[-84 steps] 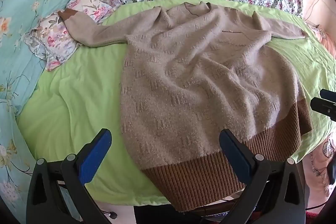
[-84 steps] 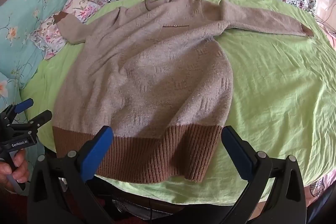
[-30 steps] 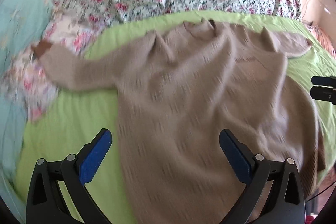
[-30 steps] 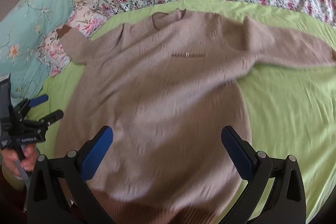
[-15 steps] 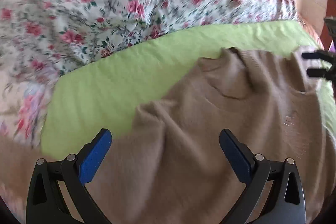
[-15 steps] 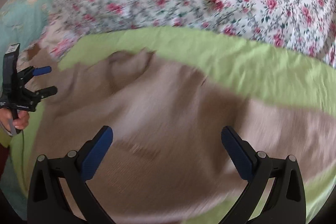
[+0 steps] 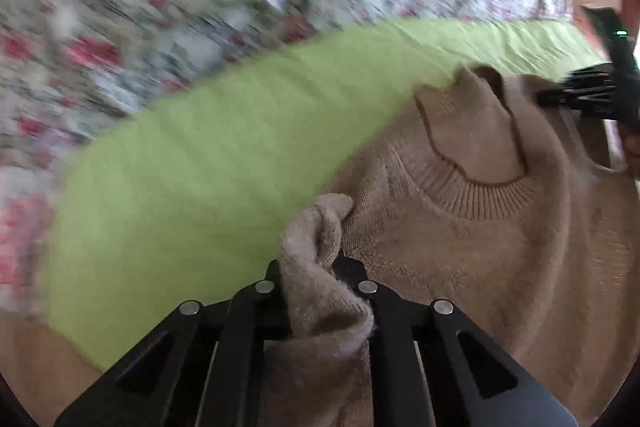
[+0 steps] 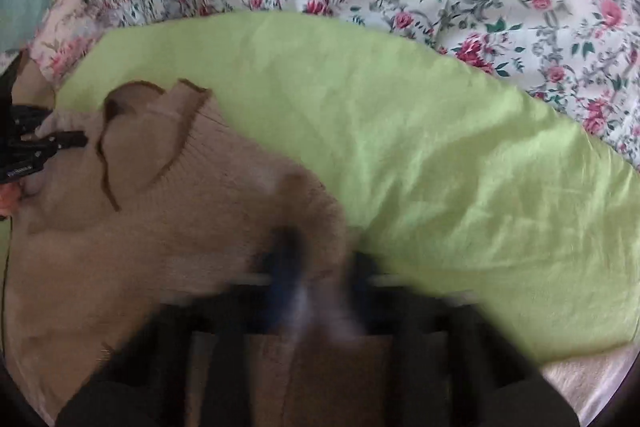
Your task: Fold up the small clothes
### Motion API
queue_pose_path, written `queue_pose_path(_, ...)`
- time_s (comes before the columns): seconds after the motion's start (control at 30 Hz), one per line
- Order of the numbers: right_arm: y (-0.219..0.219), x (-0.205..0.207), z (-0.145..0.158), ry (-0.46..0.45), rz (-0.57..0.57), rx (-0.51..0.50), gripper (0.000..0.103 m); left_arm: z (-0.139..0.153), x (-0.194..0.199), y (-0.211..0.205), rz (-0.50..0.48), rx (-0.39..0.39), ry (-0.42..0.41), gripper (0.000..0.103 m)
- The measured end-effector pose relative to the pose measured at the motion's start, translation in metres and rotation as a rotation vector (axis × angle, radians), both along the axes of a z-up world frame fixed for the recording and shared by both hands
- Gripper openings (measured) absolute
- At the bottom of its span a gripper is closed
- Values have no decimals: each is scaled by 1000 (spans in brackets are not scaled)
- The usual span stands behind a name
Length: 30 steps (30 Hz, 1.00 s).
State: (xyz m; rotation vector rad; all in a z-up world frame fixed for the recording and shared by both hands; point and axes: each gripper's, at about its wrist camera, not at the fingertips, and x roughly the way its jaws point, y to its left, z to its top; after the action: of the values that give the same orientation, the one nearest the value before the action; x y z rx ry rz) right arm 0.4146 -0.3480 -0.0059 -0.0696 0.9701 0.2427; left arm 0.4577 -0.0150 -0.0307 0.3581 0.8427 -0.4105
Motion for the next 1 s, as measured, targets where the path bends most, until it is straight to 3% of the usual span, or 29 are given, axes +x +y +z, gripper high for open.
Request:
queue_pose_path(0.1, -8, -6, 24, -92, -61, -21, 10, 23, 11, 19, 97, -52, -34, 8)
queue_pose_path(0.2, -12, 6, 36, -137, -128, -36, 10, 21, 34, 23, 186, -52, -37, 8)
queue_pose_path(0.37, -11, 34, 1, -65, -197, -57, 10, -10, 55, 11, 240, -1, 4, 9)
queue_pose_path(0.43, -7, 38, -4, -62, -207, -92, 13, -11, 59, 10, 258, 0, 5, 15)
queue_pose_path(0.5, -8, 34, 2, -81, -219, -107, 34, -5, 64, 14, 286, -19, 22, 25)
queue_pose_path(0.53, -11, 32, 7, -81, -231, -99, 42, 2, 62, 18, 302, -27, 24, 39)
queue_pose_path(0.57, -19, 25, 16, -90, -253, -81, 53, 9, 60, 22, 315, -33, 20, 45)
queue_pose_path(0.6, -26, 17, 26, -105, -266, -60, 57, 13, 52, 22, 324, -32, 8, 53)
queue_pose_path(0.67, -49, -8, 49, -138, -297, -16, 58, 26, 38, 27, 343, -43, -8, 61)
queue_pose_path(0.77, -90, -62, 70, -164, -374, 48, 60, 44, 5, 29, 332, -83, -20, 62)
queue_pose_path(0.83, -117, -99, 76, -177, -441, 73, 61, 49, -21, 25, 322, -92, -22, 70)
queue_pose_path(1.0, -192, -194, 57, -155, -673, 87, 61, 44, -90, 13, 291, -163, 21, 75)
